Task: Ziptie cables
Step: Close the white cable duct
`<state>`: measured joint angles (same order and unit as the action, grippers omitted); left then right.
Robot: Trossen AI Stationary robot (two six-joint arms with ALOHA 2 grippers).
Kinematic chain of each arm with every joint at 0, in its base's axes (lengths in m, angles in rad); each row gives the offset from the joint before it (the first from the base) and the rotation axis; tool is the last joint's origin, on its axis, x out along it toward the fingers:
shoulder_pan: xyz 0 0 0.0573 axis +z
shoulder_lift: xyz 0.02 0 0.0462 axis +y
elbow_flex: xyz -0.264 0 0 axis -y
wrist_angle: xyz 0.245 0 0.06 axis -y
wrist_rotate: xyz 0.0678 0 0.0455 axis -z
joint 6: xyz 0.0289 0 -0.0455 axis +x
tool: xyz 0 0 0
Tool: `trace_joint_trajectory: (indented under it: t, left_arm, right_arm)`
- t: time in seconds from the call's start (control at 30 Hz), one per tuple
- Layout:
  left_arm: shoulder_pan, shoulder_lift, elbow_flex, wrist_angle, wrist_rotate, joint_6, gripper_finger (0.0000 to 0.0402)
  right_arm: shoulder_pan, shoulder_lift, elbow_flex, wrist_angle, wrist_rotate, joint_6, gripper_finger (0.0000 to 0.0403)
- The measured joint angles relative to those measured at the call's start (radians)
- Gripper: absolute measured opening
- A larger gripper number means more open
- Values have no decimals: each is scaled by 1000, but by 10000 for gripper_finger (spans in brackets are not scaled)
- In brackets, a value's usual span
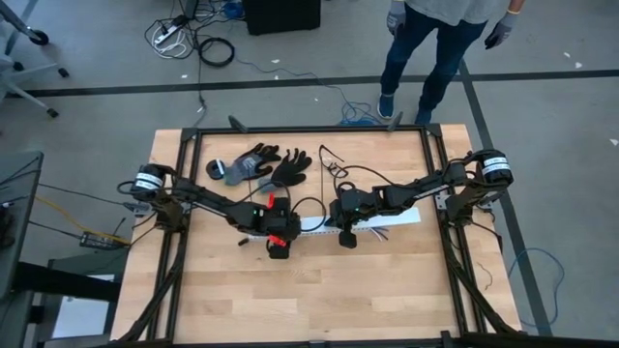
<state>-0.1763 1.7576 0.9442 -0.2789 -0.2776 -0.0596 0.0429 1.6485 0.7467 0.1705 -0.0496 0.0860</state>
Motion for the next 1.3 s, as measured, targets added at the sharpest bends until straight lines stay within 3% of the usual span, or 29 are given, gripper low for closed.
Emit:
trace_joint_trajectory:
  t: [0.23,0.7,0.87,1.1,1.3]
  left_arm:
    - [6,13,1,7,10,-4,241]
    - [7,15,9,13,24,-9,239]
    - [7,16,11,12,27,-27,239]
    - [7,16,13,2,28,-37,239]
    - [7,16,13,0,29,-27,239]
  right_arm:
    - [0,0,-1,9,-4,-3,0]
    - [-32,6,-2,82,-71,-35,0]
    - [-32,58,-2,205,-84,-40,0]
    - [-3,-66,2,107,-26,-43,0]
    - [9,-157,3,-107,49,-23,0]
